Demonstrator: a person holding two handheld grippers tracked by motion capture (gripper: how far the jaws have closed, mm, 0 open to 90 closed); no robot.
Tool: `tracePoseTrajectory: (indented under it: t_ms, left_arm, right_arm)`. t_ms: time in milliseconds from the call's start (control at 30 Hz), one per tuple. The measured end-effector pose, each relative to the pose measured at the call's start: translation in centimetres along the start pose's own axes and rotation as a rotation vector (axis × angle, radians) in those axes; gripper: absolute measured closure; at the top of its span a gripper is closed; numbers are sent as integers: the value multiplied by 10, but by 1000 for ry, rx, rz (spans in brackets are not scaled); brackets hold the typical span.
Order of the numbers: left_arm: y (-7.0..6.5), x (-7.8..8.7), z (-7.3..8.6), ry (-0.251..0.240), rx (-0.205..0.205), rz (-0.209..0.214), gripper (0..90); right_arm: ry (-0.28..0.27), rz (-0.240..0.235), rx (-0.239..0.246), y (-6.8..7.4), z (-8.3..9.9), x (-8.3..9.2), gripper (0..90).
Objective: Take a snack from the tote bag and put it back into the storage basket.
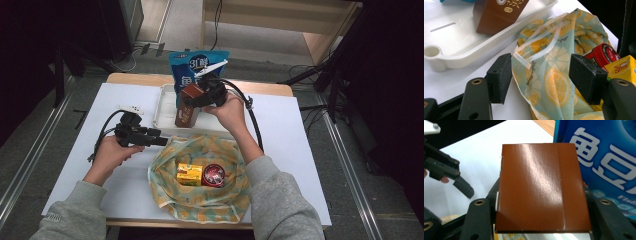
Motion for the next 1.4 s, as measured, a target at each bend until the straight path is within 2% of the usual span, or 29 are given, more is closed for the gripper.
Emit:
tracePoseTrajectory:
  t_ms: [467,700,867,1133,1267,1333,1400]
  left_arm:
    - [0,-1,0,0,1,0,356]
    - [0,-2,0,0,3,0,356]
    - [0,-2,0,4,-4,-1,356]
    - [0,-3,1,13,-3,-2,356]
    - [0,-3,1,12,-2,-2,356]
    - [0,-3,1,12,-2,-1,356]
    - [0,-3,1,13,-2,-1,356]
  right_arm:
    - [-2,-14,-15,-8,21,16,446]
    - [-17,-20,-23,-13,35,23,445]
    - [-33,-32,-8,-16,45,26,444]
    - [-51,-51,-28,-24,61,28,444]
    - [-42,-59,-38,-26,67,27,444]
    - [-12,-64,-37,-26,71,24,443]
    - [-9,-63,-34,-26,73,23,443]
Point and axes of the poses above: each handheld gripper's, and its own axes: x roughly backward along the jaws, z roughly out of its underside, y roughly to its left, the point moved 3 cm from there along -x, roughly forward along the jaws, and after that the axes turned 1 degree about z, right-handed, at the moved point
